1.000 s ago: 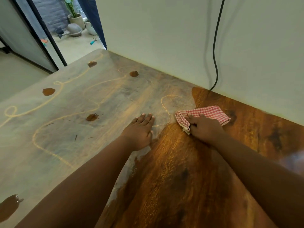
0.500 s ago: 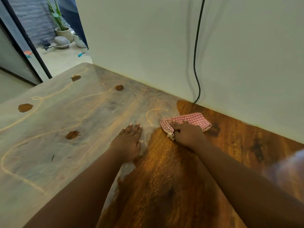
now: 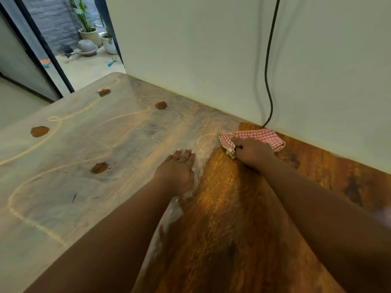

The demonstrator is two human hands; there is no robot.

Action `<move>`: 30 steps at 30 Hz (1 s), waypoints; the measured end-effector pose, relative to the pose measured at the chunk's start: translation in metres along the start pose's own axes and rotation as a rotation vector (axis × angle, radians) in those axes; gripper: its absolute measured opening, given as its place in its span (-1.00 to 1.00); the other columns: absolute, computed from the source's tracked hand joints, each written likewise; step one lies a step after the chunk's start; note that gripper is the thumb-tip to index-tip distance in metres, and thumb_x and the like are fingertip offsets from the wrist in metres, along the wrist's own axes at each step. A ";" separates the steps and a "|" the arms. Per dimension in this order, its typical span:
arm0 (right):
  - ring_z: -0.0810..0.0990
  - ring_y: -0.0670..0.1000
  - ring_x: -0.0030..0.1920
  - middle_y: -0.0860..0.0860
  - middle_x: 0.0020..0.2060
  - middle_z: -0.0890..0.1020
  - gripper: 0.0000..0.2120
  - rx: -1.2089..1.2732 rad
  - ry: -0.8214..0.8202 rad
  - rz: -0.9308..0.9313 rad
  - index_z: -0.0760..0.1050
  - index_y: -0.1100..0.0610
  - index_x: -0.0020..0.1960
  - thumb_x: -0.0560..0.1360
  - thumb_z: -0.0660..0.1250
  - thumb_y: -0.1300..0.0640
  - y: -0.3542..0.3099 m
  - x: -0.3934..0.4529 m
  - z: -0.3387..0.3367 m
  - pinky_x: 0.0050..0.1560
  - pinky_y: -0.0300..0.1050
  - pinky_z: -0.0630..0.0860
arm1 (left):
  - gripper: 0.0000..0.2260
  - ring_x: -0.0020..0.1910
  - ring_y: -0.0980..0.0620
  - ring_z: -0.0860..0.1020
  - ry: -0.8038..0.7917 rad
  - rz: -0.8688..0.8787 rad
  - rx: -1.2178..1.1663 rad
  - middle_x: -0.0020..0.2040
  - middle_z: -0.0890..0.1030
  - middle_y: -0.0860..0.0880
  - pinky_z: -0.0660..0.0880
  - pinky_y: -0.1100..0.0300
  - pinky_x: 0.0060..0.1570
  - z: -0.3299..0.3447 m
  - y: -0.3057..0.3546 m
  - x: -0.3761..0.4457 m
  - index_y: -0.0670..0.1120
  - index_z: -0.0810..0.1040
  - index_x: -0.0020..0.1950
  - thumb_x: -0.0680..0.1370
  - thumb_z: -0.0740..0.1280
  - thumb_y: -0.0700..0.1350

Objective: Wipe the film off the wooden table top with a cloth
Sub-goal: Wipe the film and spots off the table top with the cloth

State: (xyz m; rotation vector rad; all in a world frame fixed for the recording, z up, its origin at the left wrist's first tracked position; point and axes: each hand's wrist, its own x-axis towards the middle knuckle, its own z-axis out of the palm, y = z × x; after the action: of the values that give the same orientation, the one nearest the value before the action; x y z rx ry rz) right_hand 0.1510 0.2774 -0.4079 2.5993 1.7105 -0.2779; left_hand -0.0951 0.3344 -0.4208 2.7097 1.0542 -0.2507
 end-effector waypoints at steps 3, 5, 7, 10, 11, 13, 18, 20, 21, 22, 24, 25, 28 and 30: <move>0.30 0.19 0.40 0.05 0.44 0.35 -0.53 0.066 -0.006 0.045 0.25 -0.11 0.47 0.58 0.02 -0.14 -0.033 0.023 0.002 0.36 0.28 0.16 | -0.49 0.55 -0.10 -0.10 -0.021 -0.019 -0.002 0.58 -0.10 -0.07 -0.10 0.03 0.49 -0.008 0.006 0.019 -0.09 -0.12 0.57 0.66 -0.08 0.02; 0.21 0.20 0.46 0.01 0.48 0.27 -0.53 0.047 -0.017 -0.050 0.16 -0.15 0.50 0.59 0.01 -0.09 -0.042 0.014 0.008 0.37 0.27 0.12 | -0.48 0.55 -0.11 -0.08 -0.027 -0.030 0.001 0.58 -0.09 -0.08 -0.08 0.03 0.49 -0.011 0.007 0.028 -0.09 -0.11 0.57 0.65 -0.07 0.01; 0.18 0.20 0.47 -0.02 0.50 0.23 -0.55 0.024 0.003 -0.191 0.15 -0.21 0.49 0.60 0.03 -0.06 -0.033 -0.007 0.015 0.37 0.23 0.13 | -0.48 0.55 -0.11 -0.07 -0.028 -0.032 -0.003 0.58 -0.08 -0.07 -0.07 0.03 0.48 -0.013 0.006 0.034 -0.09 -0.09 0.58 0.65 -0.05 0.00; 0.39 0.19 0.33 0.05 0.42 0.38 -0.59 0.042 0.074 -0.194 0.25 -0.25 0.44 0.59 0.07 -0.07 -0.005 -0.018 0.008 0.19 0.05 0.35 | -0.51 0.55 -0.09 -0.06 -0.011 -0.028 -0.038 0.58 -0.05 -0.06 -0.05 0.06 0.47 -0.015 0.003 0.038 -0.07 -0.06 0.58 0.66 -0.05 -0.03; 0.43 0.17 0.30 0.06 0.39 0.42 -0.59 0.033 0.080 -0.142 0.27 -0.23 0.43 0.59 0.07 -0.08 0.003 -0.008 0.003 0.13 0.00 0.38 | -0.51 0.55 -0.08 -0.06 -0.008 -0.027 -0.050 0.58 -0.05 -0.06 -0.06 0.06 0.47 -0.014 0.002 0.038 -0.07 -0.06 0.58 0.66 -0.06 -0.04; 0.41 0.16 0.32 0.04 0.39 0.43 -0.57 0.002 0.055 -0.028 0.30 -0.18 0.43 0.58 0.06 -0.14 0.006 0.023 -0.010 0.21 0.05 0.37 | -0.52 0.55 -0.09 -0.07 -0.007 -0.033 -0.062 0.58 -0.05 -0.06 -0.06 0.05 0.47 -0.013 0.004 0.039 -0.07 -0.06 0.58 0.66 -0.07 -0.04; 0.35 0.20 0.37 0.09 0.38 0.41 -0.57 0.055 0.037 0.167 0.34 -0.01 0.42 0.59 0.03 -0.06 -0.032 0.073 -0.008 0.37 0.29 0.17 | -0.51 0.55 -0.10 -0.05 0.010 -0.028 -0.039 0.59 -0.05 -0.06 -0.03 0.04 0.47 -0.011 0.002 0.041 -0.07 -0.05 0.58 0.66 -0.04 -0.04; 0.31 0.22 0.39 0.07 0.42 0.37 -0.55 0.080 0.024 0.129 0.24 -0.06 0.47 0.59 0.01 -0.07 -0.033 0.067 -0.004 0.35 0.31 0.13 | -0.51 0.55 -0.10 -0.06 0.006 -0.026 -0.038 0.58 -0.06 -0.06 -0.05 0.04 0.48 -0.012 0.002 0.041 -0.07 -0.06 0.58 0.66 -0.04 -0.05; 0.29 0.22 0.40 0.05 0.44 0.34 -0.53 0.075 0.015 0.070 0.19 -0.10 0.49 0.59 -0.01 -0.09 -0.027 0.060 -0.003 0.34 0.31 0.14 | -0.51 0.55 -0.10 -0.06 0.007 -0.026 -0.038 0.58 -0.05 -0.07 -0.05 0.05 0.48 -0.013 0.003 0.043 -0.07 -0.06 0.58 0.66 -0.04 -0.05; 0.29 0.21 0.41 0.03 0.45 0.32 -0.52 0.060 0.012 0.001 0.14 -0.14 0.50 0.59 -0.03 -0.12 -0.021 0.054 -0.003 0.32 0.28 0.18 | -0.51 0.55 -0.10 -0.05 0.011 -0.029 -0.036 0.58 -0.04 -0.07 -0.05 0.05 0.48 -0.014 0.004 0.046 -0.08 -0.05 0.58 0.66 -0.04 -0.05; 0.34 0.17 0.38 0.01 0.44 0.34 -0.52 0.032 0.017 -0.086 0.13 -0.19 0.50 0.59 -0.04 -0.15 -0.006 0.046 -0.003 0.26 0.18 0.30 | -0.52 0.54 -0.11 -0.03 0.023 -0.036 -0.047 0.58 -0.02 -0.08 -0.03 0.04 0.48 -0.019 0.005 0.053 -0.10 -0.03 0.58 0.66 -0.04 -0.05; 0.37 0.16 0.35 0.02 0.42 0.38 -0.53 0.022 0.024 -0.089 0.16 -0.18 0.49 0.58 -0.04 -0.15 -0.002 0.046 -0.004 0.24 0.14 0.34 | -0.52 0.54 -0.11 -0.02 0.027 -0.041 -0.055 0.58 -0.02 -0.08 -0.02 0.04 0.47 -0.020 0.005 0.056 -0.10 -0.03 0.57 0.66 -0.04 -0.05; 0.40 0.19 0.33 0.11 0.38 0.42 -0.52 -0.025 0.051 0.010 0.27 -0.02 0.46 0.58 0.00 -0.10 -0.010 0.061 -0.009 0.27 0.13 0.35 | -0.52 0.54 -0.12 -0.03 0.027 -0.057 -0.068 0.58 -0.02 -0.09 -0.02 0.02 0.47 -0.021 0.005 0.060 -0.11 -0.03 0.57 0.66 -0.06 -0.04; 0.34 0.23 0.37 0.15 0.41 0.37 -0.48 -0.055 0.046 0.095 0.22 0.09 0.48 0.58 0.01 -0.09 -0.029 0.078 -0.014 0.32 0.19 0.31 | -0.52 0.54 -0.12 -0.04 0.025 -0.062 -0.070 0.58 -0.03 -0.09 -0.03 0.01 0.48 -0.019 0.006 0.060 -0.11 -0.04 0.57 0.66 -0.06 -0.04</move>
State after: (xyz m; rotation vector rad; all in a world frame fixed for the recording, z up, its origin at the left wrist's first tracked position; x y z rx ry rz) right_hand 0.1564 0.3612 -0.4040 2.6572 1.5787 -0.1681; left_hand -0.0459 0.3738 -0.4158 2.6280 1.1333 -0.1876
